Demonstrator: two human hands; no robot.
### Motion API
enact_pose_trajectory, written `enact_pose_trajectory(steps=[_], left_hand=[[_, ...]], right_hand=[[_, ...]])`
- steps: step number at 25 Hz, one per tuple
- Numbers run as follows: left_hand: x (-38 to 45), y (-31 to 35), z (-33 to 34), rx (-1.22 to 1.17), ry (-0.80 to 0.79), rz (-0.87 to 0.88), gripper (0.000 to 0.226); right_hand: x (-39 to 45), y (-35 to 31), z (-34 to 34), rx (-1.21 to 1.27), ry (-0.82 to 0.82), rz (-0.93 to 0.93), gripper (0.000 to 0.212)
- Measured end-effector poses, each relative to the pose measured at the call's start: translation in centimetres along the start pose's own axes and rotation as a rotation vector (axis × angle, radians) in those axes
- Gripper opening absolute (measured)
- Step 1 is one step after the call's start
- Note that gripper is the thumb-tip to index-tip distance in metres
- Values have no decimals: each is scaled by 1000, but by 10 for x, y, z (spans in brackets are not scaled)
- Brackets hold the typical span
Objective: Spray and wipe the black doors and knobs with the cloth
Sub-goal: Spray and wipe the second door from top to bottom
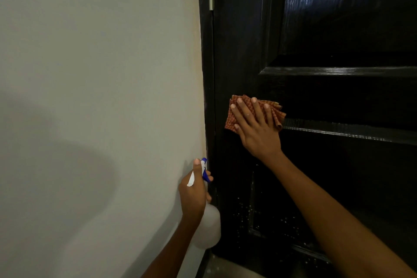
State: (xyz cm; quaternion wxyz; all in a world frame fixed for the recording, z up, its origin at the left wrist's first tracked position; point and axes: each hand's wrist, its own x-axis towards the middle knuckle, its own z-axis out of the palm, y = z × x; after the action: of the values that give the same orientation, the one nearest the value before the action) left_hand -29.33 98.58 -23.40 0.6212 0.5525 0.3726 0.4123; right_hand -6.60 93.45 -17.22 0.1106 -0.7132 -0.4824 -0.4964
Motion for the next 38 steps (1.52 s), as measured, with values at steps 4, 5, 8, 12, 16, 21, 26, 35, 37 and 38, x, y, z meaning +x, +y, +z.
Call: enact_pose_trajectory(steps=[4,5,8,12,16,21,26,35,37,38], left_hand=[[0,10,5,-13,19,45,76],[1,15,7,-26,36,67,78],[1,27,15,-77,102,143,77],[0,41,21,-71,135,218,68],[0,35,16,-59,126,206,72],[4,5,5,-90,154,52,73],[-3,-35,2,-56,154,31,67],[-5,-127,-8,116,192,6,60],[-9,-138,-11,110,204,-60,52],[-12,-142,-12,100,207,-119,44]], right_hand=[[-2,3,1,-15,-15,-44,65],[-5,3,3,-15,-20,-69,65],[-25,-3,14,5,-54,-117,65],[-59,-17,34,26,-121,-133,70],[-74,-28,39,46,-166,-133,75],[-2,-49,18,87,-50,74,72],[29,-74,32,156,-41,6,71],[-209,-114,123,132,-584,-329,95],[-253,-115,131,200,-698,-300,105],[-268,-112,134,213,-706,-289,108]])
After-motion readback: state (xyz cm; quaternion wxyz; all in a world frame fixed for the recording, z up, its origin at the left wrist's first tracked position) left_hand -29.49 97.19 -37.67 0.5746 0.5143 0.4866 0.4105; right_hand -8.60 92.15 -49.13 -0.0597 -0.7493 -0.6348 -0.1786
